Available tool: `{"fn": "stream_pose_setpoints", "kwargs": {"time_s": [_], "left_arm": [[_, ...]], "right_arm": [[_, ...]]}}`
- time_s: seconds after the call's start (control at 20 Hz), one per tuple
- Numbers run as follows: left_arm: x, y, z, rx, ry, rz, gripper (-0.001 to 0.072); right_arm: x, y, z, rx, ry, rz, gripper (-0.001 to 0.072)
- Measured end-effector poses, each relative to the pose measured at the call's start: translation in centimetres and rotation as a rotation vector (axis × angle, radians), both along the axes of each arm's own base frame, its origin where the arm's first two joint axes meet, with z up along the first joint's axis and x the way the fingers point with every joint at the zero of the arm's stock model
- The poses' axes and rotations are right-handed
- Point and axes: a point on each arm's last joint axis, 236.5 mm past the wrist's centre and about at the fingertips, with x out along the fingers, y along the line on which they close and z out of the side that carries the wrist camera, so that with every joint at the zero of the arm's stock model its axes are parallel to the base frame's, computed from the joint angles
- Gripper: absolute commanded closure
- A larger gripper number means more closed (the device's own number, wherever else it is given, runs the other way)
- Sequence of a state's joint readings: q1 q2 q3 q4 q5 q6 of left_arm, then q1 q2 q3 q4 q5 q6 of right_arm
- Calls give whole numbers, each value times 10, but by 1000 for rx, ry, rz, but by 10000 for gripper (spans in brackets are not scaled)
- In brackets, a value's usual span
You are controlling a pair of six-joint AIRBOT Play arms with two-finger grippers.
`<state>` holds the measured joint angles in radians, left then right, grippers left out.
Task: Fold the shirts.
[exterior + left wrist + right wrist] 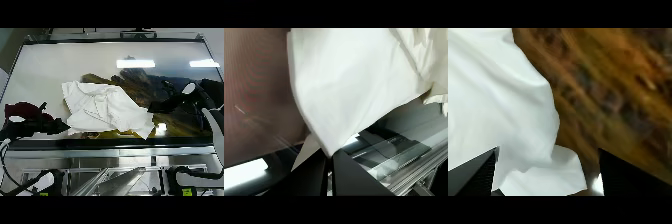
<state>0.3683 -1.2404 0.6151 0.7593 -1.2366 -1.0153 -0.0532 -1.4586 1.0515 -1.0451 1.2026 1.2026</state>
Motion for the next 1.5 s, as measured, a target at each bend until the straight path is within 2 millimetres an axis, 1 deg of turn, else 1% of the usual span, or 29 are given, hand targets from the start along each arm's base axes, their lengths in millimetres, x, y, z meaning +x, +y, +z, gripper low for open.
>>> {"fn": "stream_pose_setpoints", "kwargs": {"time_s": [0.05, 0.1, 0.15, 0.25, 0.3, 0.35, 0.4, 0.45, 0.5, 0.55, 0.6, 0.65, 0.7, 0.75, 0.8, 0.85, 0.9, 0.95, 1.0, 1.05, 1.1, 1.15, 1.2, 1.25, 1.3, 1.4, 1.45, 1.5], "left_arm": [[1, 0, 1, -2, 0, -3, 683], [2, 1, 1, -3, -1, -6, 683], [3, 1, 1, -5, 0, -8, 683], [4, -1, 3, -15, 0, -8, 683], [5, -3, 6, -31, -6, -5, 683], [8, -8, 15, -62, -26, -8, 684], [12, -14, 28, -99, -61, -10, 684], [18, -21, 49, -145, -115, -20, 683], [24, -28, 74, -189, -180, -32, 683], [31, -34, 106, -237, -265, -45, 682], [37, -41, 153, -293, -387, -64, 682], [41, -45, 198, -340, -506, -79, 681], [41, -48, 248, -390, -638, -90, 681], [34, -50, 304, -439, -786, -107, 680], [23, -50, 357, -482, -933, -117, 681], [4, -49, 412, -526, -1093, -128, 680], [-17, -47, 457, -559, -1234, -139, 680], [-41, -44, 497, -575, -1368, -150, 680], [-60, -43, 524, -572, -1466, -155, 680], [-76, -43, 544, -552, -1545, -160, 680], [-85, -45, 555, -528, -1587, -165, 680], [-89, -48, 560, -500, -1609, -164, 679], [-86, -48, 562, -479, -1612, -147, 679], [-74, -45, 557, -462, -1584, -120, 679], [-60, -42, 548, -455, -1541, -99, 679], [-27, -41, 520, -482, -1423, -84, 680], [-8, -43, 503, -510, -1358, -86, 680], [10, -49, 486, -536, -1298, -99, 680]], "right_arm": [[-3, 6, -4, 7, 14, 18, -1], [-6, 13, -8, 17, 26, 41, 168], [-8, 23, -9, 34, 34, 61, 706], [-14, 42, -7, 77, 40, 106, 693], [-14, 49, -2, 102, 34, 125, 693], [-15, 57, 6, 132, 26, 141, 693], [-15, 63, 19, 163, 10, 154, 693], [-13, 67, 34, 188, -11, 165, 692], [-11, 70, 55, 220, -47, 172, 693], [-7, 70, 82, 253, -101, 172, 693], [-3, 71, 115, 296, -171, 162, 693], [1, 70, 154, 343, -266, 150, 692], [3, 66, 201, 395, -384, 129, 692], [1, 63, 249, 446, -513, 104, 692], [-5, 57, 299, 485, -664, 78, 692], [-16, 49, 353, 511, -841, 48, 692], [-31, 42, 397, 511, -999, 16, 692], [-48, 33, 438, 490, -1163, -26, 692], [-68, 26, 472, 452, -1308, -70, 692], [-86, 21, 498, 418, -1422, -104, 691], [-101, 18, 516, 390, -1507, -133, 692], [-110, 14, 527, 366, -1559, -158, 691], [-113, 10, 533, 356, -1585, -186, 691], [-109, 5, 533, 360, -1581, -214, 692], [-99, -2, 528, 372, -1554, -244, 692], [-65, -14, 504, 412, -1451, -291, 692], [-48, -15, 491, 439, -1395, -294, 692], [-33, -10, 476, 477, -1331, -282, 692]]}}
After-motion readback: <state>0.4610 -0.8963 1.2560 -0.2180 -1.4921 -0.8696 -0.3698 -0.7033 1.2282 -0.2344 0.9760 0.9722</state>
